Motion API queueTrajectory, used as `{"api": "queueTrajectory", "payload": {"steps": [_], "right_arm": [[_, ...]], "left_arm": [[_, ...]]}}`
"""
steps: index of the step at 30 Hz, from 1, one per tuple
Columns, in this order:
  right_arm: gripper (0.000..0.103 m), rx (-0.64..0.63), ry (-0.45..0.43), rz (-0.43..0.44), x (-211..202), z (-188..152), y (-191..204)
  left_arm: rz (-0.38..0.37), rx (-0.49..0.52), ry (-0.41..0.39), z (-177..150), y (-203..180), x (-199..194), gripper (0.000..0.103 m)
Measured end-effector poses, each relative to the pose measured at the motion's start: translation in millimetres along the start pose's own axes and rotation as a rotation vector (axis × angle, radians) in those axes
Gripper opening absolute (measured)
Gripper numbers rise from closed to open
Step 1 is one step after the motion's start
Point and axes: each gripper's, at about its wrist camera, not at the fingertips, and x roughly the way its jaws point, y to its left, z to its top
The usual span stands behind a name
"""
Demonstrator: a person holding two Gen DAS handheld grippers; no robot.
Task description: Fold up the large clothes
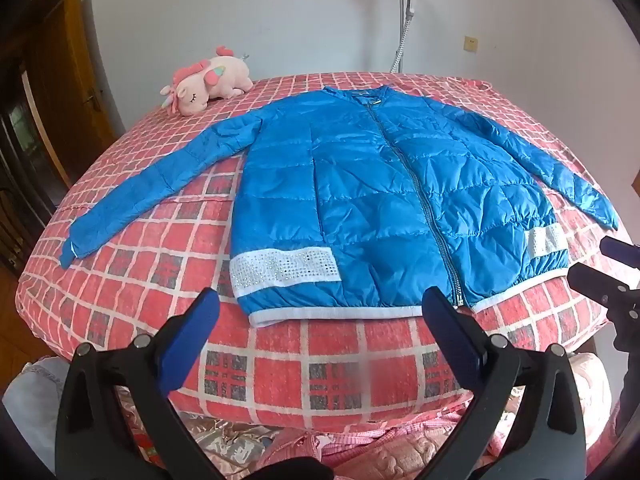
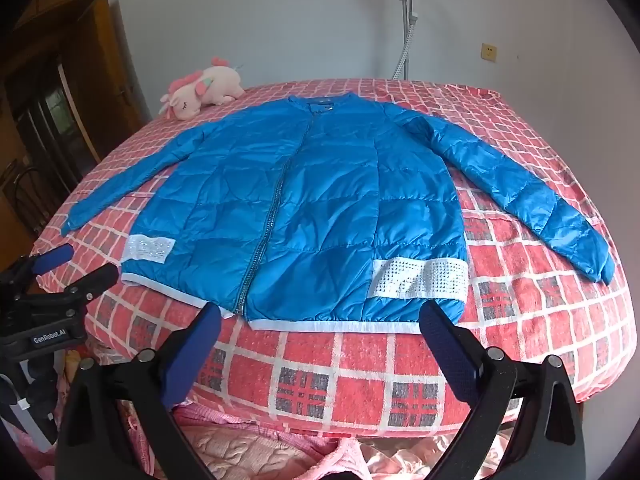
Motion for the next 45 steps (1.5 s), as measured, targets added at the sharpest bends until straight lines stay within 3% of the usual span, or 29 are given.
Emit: {"api": "queueTrajectory", "payload": {"steps": [45], "right_arm": [[0.099,-0.009,-0.006,-0.006,-0.9,2.5,2.0]], "left_arm": [[0.011,-0.003,-0.009,1.0,3.5,0.0,0.100]]}}
